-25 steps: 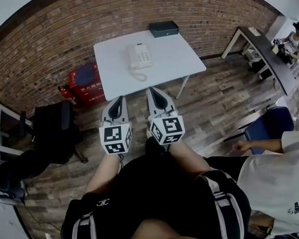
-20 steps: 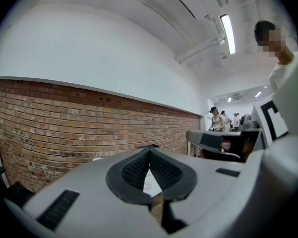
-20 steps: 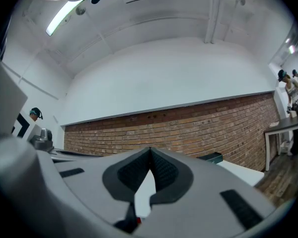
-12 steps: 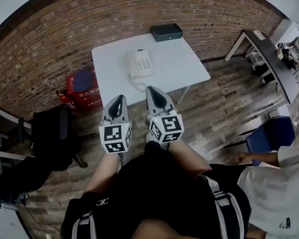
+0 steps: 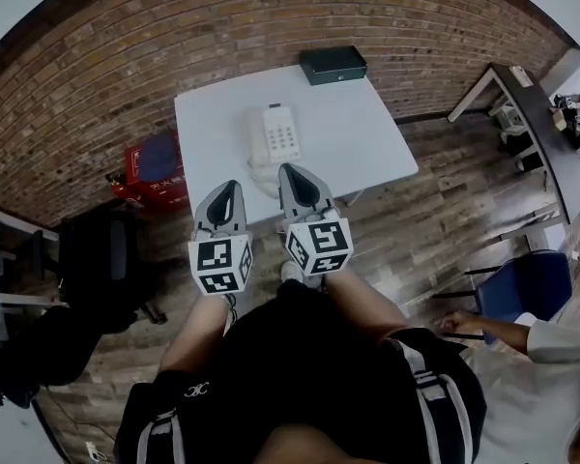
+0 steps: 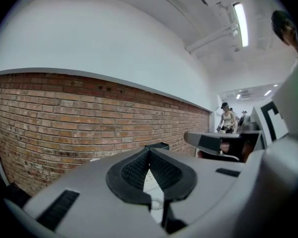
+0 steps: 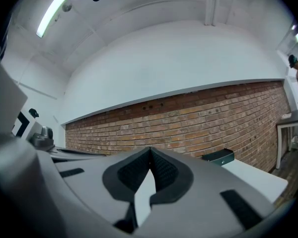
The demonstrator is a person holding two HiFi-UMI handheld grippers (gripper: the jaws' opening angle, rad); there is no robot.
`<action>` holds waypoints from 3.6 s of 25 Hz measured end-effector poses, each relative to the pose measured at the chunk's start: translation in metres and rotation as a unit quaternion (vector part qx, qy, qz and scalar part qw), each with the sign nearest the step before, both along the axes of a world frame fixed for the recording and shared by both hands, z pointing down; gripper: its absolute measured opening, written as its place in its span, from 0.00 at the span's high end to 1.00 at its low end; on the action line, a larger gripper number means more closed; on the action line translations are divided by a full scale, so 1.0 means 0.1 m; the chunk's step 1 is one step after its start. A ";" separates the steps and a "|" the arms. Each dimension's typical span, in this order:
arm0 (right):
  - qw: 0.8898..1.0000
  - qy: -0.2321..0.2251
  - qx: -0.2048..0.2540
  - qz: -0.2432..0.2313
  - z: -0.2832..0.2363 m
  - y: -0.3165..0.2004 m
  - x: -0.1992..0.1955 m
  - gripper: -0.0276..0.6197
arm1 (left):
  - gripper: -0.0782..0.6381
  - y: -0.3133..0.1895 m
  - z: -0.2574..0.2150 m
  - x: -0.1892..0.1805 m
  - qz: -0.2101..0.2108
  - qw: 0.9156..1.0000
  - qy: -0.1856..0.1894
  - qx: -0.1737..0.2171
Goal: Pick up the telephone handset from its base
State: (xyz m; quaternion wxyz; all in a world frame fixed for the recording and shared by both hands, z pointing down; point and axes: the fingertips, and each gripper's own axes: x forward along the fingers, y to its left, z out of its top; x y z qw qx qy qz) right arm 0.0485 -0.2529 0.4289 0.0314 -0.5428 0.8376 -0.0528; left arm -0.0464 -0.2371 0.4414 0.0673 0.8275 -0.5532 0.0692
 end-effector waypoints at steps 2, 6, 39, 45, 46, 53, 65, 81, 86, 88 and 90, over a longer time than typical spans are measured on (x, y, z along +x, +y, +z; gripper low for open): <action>1.000 0.000 -0.005 -0.006 0.03 -0.19 0.04 0.96 | 0.89 -0.18 0.03 0.06 -0.003 1.000 -0.001 -0.004; 1.000 -0.002 -0.016 -0.020 0.07 -0.59 0.12 0.96 | 0.89 -0.53 0.05 0.21 -0.008 1.000 -0.006 -0.011; 0.979 0.068 -0.192 0.008 1.55 -2.28 -0.40 0.79 | 0.89 -1.66 0.22 -0.42 -0.047 0.998 -0.008 -0.045; 0.959 0.098 -0.264 0.036 2.14 -2.54 -0.46 0.67 | 0.89 -1.75 0.24 -0.67 -0.063 0.997 -0.004 -0.050; 0.955 0.102 -0.274 0.040 2.21 -2.58 -0.46 0.66 | 0.89 -1.76 0.24 -0.71 -0.066 0.997 -0.003 -0.050; 0.932 0.122 -0.337 0.052 2.57 -2.71 -0.46 0.65 | 0.89 -1.81 0.29 -0.95 -0.085 0.995 0.003 -0.059; 0.917 0.132 -0.371 0.062 2.75 -2.85 -0.45 0.65 | 0.89 -1.81 0.33 -1.02 -0.093 0.994 0.005 -0.065; 0.952 0.079 -0.293 0.033 2.02 -2.65 -0.45 0.66 | 0.89 -1.90 0.27 -0.94 -0.079 0.995 0.011 -0.055; 0.974 0.036 -0.221 0.027 1.45 -2.60 -0.37 0.66 | 0.89 -1.98 0.26 -0.82 -0.064 0.996 0.015 -0.053; 0.982 0.017 -0.184 0.026 1.17 -2.56 -0.32 0.66 | 0.89 -2.01 0.25 -0.78 -0.059 0.997 0.017 -0.051; 0.989 -0.004 -0.142 0.026 0.89 -2.50 -0.27 0.66 | 0.89 -2.04 0.24 -0.74 -0.055 0.997 0.016 -0.046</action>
